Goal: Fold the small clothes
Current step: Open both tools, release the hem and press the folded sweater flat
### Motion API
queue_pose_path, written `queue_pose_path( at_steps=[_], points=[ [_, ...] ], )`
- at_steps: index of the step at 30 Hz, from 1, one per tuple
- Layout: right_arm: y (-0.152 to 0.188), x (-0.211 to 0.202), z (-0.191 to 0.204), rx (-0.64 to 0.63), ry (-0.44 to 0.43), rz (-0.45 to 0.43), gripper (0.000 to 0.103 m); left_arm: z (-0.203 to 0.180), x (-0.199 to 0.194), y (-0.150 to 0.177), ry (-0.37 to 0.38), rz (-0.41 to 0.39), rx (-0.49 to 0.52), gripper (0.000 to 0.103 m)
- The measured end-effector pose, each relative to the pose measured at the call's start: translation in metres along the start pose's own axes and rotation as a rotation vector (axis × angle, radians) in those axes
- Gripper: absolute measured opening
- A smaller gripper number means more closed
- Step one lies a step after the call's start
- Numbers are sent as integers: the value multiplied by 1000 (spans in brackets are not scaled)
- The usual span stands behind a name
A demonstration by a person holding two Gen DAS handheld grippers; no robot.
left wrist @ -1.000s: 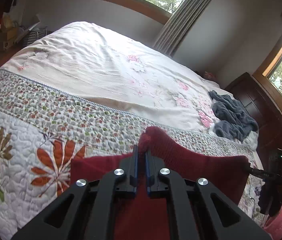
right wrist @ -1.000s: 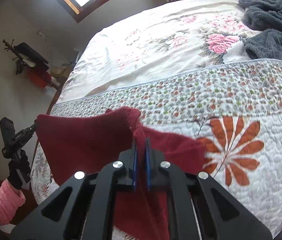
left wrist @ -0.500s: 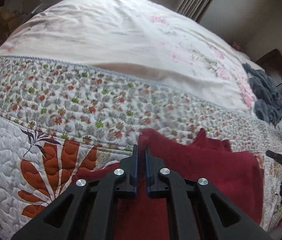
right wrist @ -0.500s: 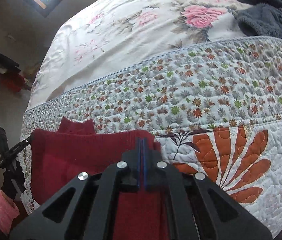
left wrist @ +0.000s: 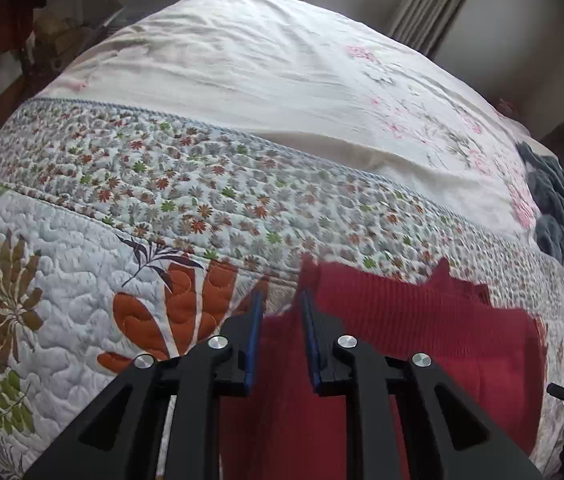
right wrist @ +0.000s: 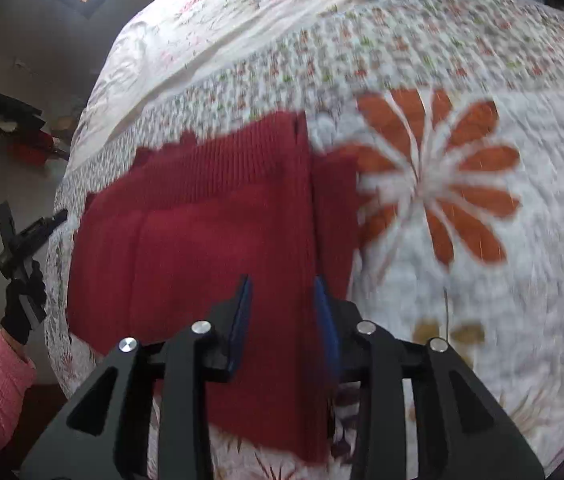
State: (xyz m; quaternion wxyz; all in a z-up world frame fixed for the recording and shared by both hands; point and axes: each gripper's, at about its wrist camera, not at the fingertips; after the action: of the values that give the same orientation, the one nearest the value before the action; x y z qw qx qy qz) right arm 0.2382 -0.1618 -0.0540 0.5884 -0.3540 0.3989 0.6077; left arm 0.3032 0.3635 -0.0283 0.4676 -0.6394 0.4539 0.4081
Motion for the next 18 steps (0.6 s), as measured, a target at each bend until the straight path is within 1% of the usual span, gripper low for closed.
queue_pose_path(
  at_steps=[3, 5, 7, 9, 10, 11, 12, 13, 14, 16, 18],
  points=[
    [35, 7, -1, 7, 17, 51, 33, -20, -12, 24, -29, -1, 69, 23],
    [54, 12, -3, 16, 28, 79, 33, -30, -17, 44, -45, -3, 91, 26],
    [63, 16, -3, 22, 16, 95, 33, -40, -21, 66, -33, 6, 115, 27],
    [67, 20, -3, 21, 10, 104, 33, -53, -16, 82, -14, 36, 145, 30],
    [67, 22, -2, 17, 3, 112, 32, -57, -13, 87, -4, 53, 153, 31],
    [67, 23, -1, 12, 1, 114, 25, -61, -9, 92, 6, 70, 160, 31],
    [66, 24, 2, 0, -7, 109, 21, -65, -2, 99, 15, 94, 163, 31],
    [65, 23, 4, -12, -11, 103, 14, -66, 4, 102, 16, 114, 162, 31],
    [65, 22, 6, -23, -14, 99, 11, -67, 10, 106, 13, 134, 159, 31],
    [66, 19, 8, -39, -8, 91, 10, -64, 19, 111, 13, 158, 145, 31],
    [66, 19, 3, -32, 6, 101, 9, -60, 27, 114, 14, 186, 123, 32]
  ],
)
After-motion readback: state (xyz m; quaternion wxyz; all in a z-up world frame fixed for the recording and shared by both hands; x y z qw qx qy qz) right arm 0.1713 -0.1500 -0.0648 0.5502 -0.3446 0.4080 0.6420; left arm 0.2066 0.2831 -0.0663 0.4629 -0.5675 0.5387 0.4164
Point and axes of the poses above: each gripper's, at about its wrist camera, not at the fingertips, and x roughly the way its jaws point, z to its left, y to its underside, and after that the axes turned 15 degrees about z, right-handed
